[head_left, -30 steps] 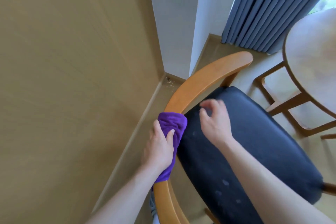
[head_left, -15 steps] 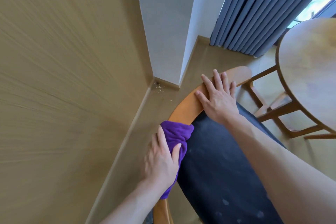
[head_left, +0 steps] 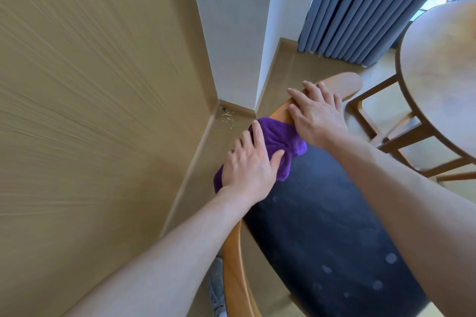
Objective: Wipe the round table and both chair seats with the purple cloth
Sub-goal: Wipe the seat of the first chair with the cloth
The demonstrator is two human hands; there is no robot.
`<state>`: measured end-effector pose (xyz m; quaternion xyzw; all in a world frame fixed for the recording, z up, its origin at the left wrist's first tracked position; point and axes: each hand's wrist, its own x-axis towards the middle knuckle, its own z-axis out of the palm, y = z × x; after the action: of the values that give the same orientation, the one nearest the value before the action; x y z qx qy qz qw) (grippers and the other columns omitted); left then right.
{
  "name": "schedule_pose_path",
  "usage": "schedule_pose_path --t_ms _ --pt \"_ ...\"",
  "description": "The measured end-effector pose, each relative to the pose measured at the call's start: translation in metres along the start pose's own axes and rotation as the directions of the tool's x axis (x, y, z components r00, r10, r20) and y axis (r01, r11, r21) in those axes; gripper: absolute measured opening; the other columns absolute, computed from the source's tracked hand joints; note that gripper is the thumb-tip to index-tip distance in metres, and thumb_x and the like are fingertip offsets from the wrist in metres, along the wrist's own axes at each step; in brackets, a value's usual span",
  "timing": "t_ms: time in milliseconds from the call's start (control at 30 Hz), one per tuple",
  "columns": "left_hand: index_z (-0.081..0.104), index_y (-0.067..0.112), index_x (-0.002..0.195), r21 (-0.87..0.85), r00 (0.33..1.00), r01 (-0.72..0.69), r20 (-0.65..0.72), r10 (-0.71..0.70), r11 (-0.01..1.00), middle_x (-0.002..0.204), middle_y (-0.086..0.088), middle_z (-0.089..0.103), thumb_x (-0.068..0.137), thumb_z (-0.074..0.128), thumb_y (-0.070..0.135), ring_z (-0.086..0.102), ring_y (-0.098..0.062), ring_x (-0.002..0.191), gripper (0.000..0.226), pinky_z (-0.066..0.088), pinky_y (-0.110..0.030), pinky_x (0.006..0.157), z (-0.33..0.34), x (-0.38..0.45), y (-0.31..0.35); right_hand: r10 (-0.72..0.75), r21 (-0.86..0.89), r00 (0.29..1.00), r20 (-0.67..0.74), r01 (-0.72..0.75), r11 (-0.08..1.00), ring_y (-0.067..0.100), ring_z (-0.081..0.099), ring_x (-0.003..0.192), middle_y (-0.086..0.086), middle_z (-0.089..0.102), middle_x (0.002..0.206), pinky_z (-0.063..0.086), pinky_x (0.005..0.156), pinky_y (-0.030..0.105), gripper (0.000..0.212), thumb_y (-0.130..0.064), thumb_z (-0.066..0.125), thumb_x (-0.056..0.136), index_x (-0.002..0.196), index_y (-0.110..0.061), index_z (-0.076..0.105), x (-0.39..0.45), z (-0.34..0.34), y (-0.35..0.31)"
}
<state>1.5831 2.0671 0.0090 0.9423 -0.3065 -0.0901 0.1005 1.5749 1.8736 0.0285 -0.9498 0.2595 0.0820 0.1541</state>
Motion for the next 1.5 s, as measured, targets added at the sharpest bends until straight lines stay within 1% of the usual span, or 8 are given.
schedule_pose_path --t_ms 333,567,967,1100,1167,1300,1400,1500 --pt "-0.023 0.031 0.157 -0.212 0.976 0.203 0.129 -0.178 0.956 0.164 -0.007 0.02 0.105 0.042 0.044 0.048 -0.029 0.137 0.084 0.052 -0.039 0.101 -0.002 -0.106 -0.021 -0.076 0.032 0.997 -0.021 0.077 0.997 0.032 0.002 0.156 0.003 0.022 0.166 0.002 0.123 0.058 0.05 -0.058 0.025 0.105 0.15 -0.041 0.038 0.003 0.006 0.01" --pt "-0.013 0.022 0.161 -0.235 0.937 0.346 0.142 -0.32 0.908 0.164 -0.008 0.021 0.107 0.039 0.038 0.041 -0.027 0.143 0.077 0.043 -0.038 0.106 -0.007 -0.128 -0.009 -0.182 -0.057 0.983 -0.022 0.18 0.982 0.038 0.02 0.147 0.002 0.039 0.154 0.015 0.117 0.059 0.05 -0.066 0.03 0.1 0.142 -0.046 0.048 0.009 -0.005 0.022" --pt "0.0 0.014 0.162 0.027 0.994 0.059 0.096 -0.061 0.998 0.15 -0.007 0.035 0.096 0.019 0.07 0.042 -0.029 0.136 0.088 0.038 -0.043 0.109 -0.008 0.01 0.011 -0.387 -0.096 0.918 -0.086 0.379 0.92 0.03 0.034 0.136 -0.004 0.047 0.151 0.021 0.113 0.052 0.057 -0.049 0.038 0.1 0.154 -0.032 0.038 0.036 -0.024 0.068" --pt "0.003 0.014 0.162 0.04 0.993 -0.051 0.111 0.047 0.998 0.151 -0.007 0.036 0.095 0.016 0.071 0.039 -0.029 0.139 0.089 0.035 -0.042 0.111 -0.008 0.056 0.032 -0.082 -0.084 0.997 0.006 0.082 0.993 0.032 0.001 0.157 0.008 0.012 0.169 -0.013 0.121 0.049 0.103 -0.09 0.043 0.079 0.162 -0.036 0.015 0.051 -0.04 0.101" --pt "0.004 0.013 0.162 0.044 0.988 -0.102 0.117 0.097 0.994 0.151 -0.008 0.037 0.095 0.016 0.071 0.039 -0.028 0.138 0.089 0.035 -0.043 0.11 -0.007 0.075 0.043 -0.048 0.174 0.998 0.038 0.041 0.984 0.031 0.005 0.157 0.007 0.008 0.171 0.0 0.125 0.043 0.093 -0.077 0.047 0.089 0.164 -0.032 0.015 0.05 -0.031 0.103" --pt "0.01 0.013 0.16 0.044 0.973 -0.206 0.117 0.199 0.978 0.148 -0.009 0.04 0.096 0.018 0.071 0.042 -0.03 0.134 0.086 0.038 -0.046 0.109 -0.005 0.113 0.069 0.007 0.642 0.999 0.045 -0.034 0.766 0.014 0.018 0.155 0.001 0.02 0.169 0.011 0.118 0.023 0.058 -0.038 0.032 0.11 0.164 -0.021 0.021 0.052 -0.033 0.107" --pt "0.016 0.015 0.157 0.045 0.956 -0.273 0.118 0.267 0.961 0.146 -0.011 0.045 0.096 0.023 0.07 0.046 -0.031 0.131 0.082 0.041 -0.048 0.105 -0.004 0.14 0.094 0.073 0.823 0.989 0.126 -0.146 0.548 0.013 0.037 0.147 0.002 0.04 0.161 0.019 0.124 0.032 0.055 -0.049 0.027 0.11 0.158 -0.023 0.038 0.05 -0.045 0.103" --pt "0.021 0.014 0.153 0.047 0.944 -0.314 0.12 0.307 0.948 0.141 -0.011 0.049 0.098 0.028 0.068 0.05 -0.031 0.125 0.077 0.045 -0.049 0.101 -0.003 0.158 0.113 0.142 0.955 0.972 0.185 -0.212 0.208 0.011 0.069 0.113 0.002 0.068 0.129 0.053 0.099 0.03 0.047 -0.056 0.031 0.107 0.122 -0.029 0.066 0.047 -0.053 0.104"
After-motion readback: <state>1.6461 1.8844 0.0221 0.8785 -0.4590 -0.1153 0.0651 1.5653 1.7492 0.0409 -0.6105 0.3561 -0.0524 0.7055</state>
